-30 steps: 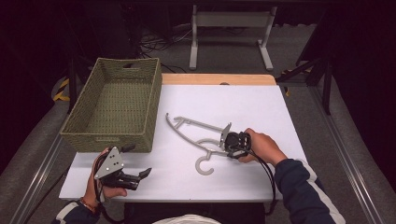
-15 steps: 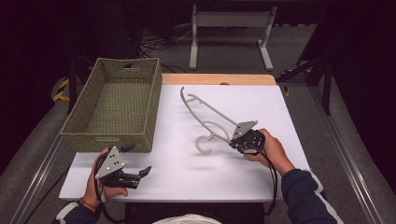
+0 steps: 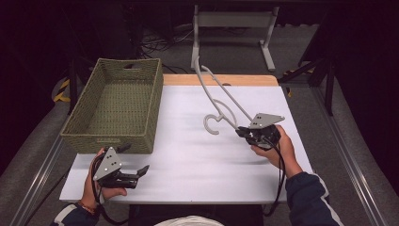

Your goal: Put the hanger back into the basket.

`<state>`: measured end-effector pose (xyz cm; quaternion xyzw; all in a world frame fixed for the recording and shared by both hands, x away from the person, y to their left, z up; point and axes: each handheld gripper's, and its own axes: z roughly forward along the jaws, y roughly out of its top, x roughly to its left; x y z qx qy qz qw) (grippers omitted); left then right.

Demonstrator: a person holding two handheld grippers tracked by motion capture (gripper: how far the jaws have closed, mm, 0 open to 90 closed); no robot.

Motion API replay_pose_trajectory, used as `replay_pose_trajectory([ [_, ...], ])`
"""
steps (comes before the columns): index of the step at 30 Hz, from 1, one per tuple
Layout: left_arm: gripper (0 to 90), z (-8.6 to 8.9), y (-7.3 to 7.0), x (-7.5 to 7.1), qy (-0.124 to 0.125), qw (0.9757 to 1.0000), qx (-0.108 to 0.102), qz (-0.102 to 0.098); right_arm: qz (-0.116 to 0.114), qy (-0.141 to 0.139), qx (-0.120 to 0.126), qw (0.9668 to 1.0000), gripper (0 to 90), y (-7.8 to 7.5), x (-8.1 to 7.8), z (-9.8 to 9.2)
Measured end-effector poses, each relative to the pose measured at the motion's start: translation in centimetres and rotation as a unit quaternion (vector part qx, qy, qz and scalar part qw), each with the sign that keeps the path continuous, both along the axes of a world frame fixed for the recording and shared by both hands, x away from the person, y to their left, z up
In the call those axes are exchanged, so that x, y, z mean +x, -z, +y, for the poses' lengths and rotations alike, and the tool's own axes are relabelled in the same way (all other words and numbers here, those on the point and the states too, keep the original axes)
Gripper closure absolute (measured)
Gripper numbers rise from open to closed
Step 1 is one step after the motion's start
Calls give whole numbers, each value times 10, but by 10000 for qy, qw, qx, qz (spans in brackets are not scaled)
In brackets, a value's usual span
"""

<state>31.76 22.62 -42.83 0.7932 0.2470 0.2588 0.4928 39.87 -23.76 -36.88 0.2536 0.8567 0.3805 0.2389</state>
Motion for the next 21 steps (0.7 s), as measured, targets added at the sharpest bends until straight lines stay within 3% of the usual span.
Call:
replay_pose_trajectory([
  [4,64,4,-1,-1,-68,10000,-29,2,-173,91,240,9995,829,-6,0,-1],
  [12,50,11,0,-5,-113,9999,-108,1,-296,276,759,9963,829,-10,3,-7],
  [15,43,14,2,-6,-125,9997,-195,12,-322,273,851,9955,829,-11,4,-7],
  [21,27,13,4,-6,-110,9999,-131,-14,-427,282,995,9937,829,-13,4,-4],
])
